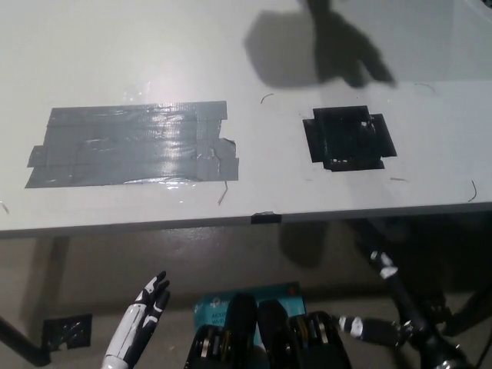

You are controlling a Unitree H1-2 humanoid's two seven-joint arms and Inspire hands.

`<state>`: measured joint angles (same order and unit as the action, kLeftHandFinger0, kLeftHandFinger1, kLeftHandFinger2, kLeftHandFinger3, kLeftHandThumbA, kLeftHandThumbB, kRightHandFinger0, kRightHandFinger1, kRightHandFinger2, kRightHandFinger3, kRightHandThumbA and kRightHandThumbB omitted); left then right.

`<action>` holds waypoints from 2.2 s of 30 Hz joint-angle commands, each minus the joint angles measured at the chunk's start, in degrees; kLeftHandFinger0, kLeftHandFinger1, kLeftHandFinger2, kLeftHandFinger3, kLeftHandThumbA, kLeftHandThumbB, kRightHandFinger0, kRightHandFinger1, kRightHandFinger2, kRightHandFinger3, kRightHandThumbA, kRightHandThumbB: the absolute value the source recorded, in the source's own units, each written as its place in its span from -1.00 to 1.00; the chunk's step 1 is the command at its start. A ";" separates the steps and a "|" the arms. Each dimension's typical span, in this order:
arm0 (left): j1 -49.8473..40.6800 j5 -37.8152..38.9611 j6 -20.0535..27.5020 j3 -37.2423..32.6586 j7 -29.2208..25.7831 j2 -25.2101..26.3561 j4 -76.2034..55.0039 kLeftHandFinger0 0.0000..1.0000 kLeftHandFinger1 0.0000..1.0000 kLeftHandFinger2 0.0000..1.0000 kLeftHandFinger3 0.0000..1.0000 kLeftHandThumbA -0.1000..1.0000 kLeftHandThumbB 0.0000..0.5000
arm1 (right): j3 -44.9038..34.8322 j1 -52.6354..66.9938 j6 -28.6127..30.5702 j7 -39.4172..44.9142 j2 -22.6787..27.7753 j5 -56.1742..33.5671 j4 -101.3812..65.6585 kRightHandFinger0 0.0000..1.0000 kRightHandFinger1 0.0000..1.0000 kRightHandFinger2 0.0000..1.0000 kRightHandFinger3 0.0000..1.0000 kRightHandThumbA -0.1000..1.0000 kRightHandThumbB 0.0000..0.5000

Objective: A person hands a black t-shirt to the robot and rhe robot picks it up with its right hand and places it on the black spot on the desk infron tof it

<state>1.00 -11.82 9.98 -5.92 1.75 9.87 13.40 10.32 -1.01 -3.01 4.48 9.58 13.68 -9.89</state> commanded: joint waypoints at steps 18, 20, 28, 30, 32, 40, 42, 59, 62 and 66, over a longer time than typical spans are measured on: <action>1.68 0.39 2.94 0.91 -0.67 0.25 -0.39 1.00 1.00 1.00 1.00 1.00 1.00 | -3.50 -22.40 -7.67 -1.30 2.18 17.57 -8.18 1.00 1.00 1.00 1.00 1.00 0.56; 1.83 0.43 2.92 0.99 -0.62 0.31 -0.31 1.00 1.00 1.00 1.00 1.00 1.00 | -3.44 -23.81 -8.05 -1.64 1.89 18.20 -6.25 1.00 1.00 1.00 1.00 1.00 0.64; 2.57 0.34 2.55 0.98 -0.35 0.44 -0.61 1.00 1.00 1.00 1.00 1.00 1.00 | -3.41 -30.87 -5.16 -7.61 1.67 21.03 10.05 1.00 1.00 1.00 1.00 1.00 0.71; 3.13 0.37 2.81 0.91 -0.25 0.48 -0.33 1.00 1.00 1.00 1.00 1.00 1.00 | -3.56 -32.62 -4.76 -8.55 1.90 20.83 13.58 1.00 1.00 1.00 1.00 1.00 0.68; 3.55 0.12 3.11 0.85 -0.39 0.58 0.06 1.00 1.00 1.00 1.00 1.00 1.00 | -3.46 -34.33 -5.85 -8.74 2.03 21.26 15.90 1.00 1.00 1.00 1.00 1.00 0.66; 4.05 0.18 2.28 0.84 -0.03 0.77 -0.57 1.00 1.00 1.00 1.00 1.00 1.00 | -3.29 -38.05 -6.93 -10.30 2.74 23.08 18.95 1.00 1.00 1.00 1.00 1.00 0.67; 4.37 0.20 2.61 0.85 -0.11 0.75 -0.27 1.00 1.00 1.00 1.00 1.00 1.00 | -3.52 -38.27 -7.39 -10.29 3.03 23.51 18.05 1.00 1.00 1.00 1.00 1.00 0.64; 5.19 -0.47 2.21 0.54 0.08 1.17 -0.46 1.00 1.00 1.00 1.00 1.00 0.98 | -4.85 -39.14 -7.80 -10.70 3.93 24.61 13.00 1.00 1.00 1.00 1.00 1.00 0.63; 5.31 -0.56 2.21 0.50 0.01 1.09 -0.59 1.00 1.00 1.00 1.00 1.00 0.97 | -4.56 -41.09 -8.37 -9.76 3.87 24.49 14.54 1.00 1.00 1.00 1.00 1.00 0.63; 5.66 -0.40 2.21 0.48 0.21 1.17 -0.40 1.00 1.00 1.00 1.00 1.00 0.98 | -3.66 -44.51 -8.06 -10.04 3.99 25.22 18.16 1.00 1.00 1.00 1.00 1.00 0.68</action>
<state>5.59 -11.88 10.78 -5.61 1.88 10.06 13.89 5.96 -39.42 -11.04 -4.68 12.56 37.51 6.55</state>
